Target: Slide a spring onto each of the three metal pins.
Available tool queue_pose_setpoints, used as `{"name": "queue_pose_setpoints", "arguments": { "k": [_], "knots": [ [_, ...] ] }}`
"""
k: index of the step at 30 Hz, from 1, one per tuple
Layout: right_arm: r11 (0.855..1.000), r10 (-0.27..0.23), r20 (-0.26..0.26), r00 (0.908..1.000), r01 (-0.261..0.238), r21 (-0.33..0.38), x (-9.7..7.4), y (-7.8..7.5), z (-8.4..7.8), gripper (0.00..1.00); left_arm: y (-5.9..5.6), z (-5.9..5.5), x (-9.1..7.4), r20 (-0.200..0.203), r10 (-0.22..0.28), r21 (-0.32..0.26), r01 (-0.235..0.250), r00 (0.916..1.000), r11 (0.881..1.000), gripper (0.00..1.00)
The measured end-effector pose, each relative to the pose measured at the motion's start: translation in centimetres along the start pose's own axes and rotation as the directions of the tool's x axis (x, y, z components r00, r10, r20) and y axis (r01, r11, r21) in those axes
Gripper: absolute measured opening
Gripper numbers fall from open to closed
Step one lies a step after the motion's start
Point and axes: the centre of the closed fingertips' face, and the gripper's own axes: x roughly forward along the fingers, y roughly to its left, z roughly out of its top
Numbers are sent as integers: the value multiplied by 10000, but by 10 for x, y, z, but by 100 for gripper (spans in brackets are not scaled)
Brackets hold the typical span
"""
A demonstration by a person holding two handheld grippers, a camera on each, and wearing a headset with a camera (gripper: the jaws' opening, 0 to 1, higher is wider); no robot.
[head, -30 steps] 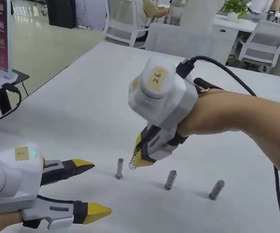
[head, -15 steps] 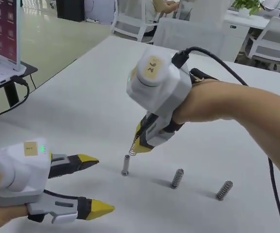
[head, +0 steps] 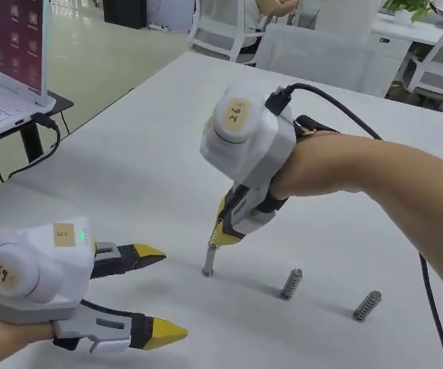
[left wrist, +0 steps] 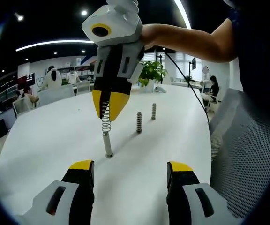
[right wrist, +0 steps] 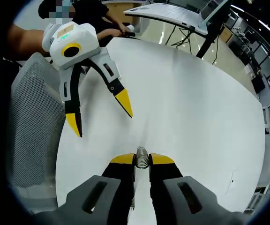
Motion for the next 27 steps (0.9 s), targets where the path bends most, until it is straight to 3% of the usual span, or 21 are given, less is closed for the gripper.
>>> {"name": "queue_pose_setpoints", "arguments": {
  "k": [27],
  "knots": [
    [9992,326,-649,9974,-312,232,28,-6,-10,9,6,-8,-4,-12,9,-111,-9,10000,9999,55]
  ]
}}
